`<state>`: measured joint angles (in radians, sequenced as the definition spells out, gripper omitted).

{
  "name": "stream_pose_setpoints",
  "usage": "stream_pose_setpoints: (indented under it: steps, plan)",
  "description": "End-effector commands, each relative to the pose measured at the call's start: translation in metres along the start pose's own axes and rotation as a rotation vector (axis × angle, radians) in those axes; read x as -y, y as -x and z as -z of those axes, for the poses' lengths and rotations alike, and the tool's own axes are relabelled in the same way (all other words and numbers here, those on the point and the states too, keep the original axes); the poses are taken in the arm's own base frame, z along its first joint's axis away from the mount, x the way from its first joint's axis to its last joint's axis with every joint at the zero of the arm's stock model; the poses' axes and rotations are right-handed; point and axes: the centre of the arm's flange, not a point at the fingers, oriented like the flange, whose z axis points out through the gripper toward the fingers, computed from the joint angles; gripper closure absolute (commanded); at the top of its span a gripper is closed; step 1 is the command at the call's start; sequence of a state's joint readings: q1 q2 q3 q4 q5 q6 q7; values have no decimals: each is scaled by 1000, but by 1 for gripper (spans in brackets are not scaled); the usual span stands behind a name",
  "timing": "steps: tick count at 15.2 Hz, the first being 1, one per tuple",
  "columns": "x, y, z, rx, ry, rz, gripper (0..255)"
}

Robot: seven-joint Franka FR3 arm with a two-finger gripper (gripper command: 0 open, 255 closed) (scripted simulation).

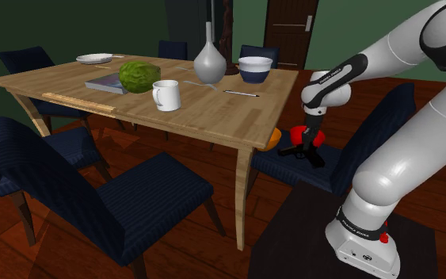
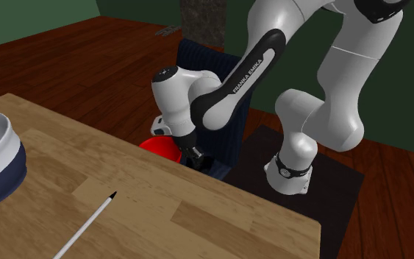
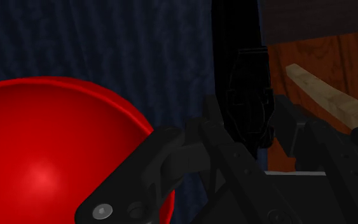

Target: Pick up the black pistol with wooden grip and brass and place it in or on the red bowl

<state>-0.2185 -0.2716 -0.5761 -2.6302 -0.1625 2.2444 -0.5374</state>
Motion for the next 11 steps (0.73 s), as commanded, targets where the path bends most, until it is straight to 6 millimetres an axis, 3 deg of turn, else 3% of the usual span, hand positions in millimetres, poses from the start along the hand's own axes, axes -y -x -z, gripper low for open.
stream_pose_setpoints:
  steps: [1, 11]
  plan:
    - [1, 2, 10, 0, 0, 0, 255]
    - [6, 7, 62, 0, 0, 0, 255]
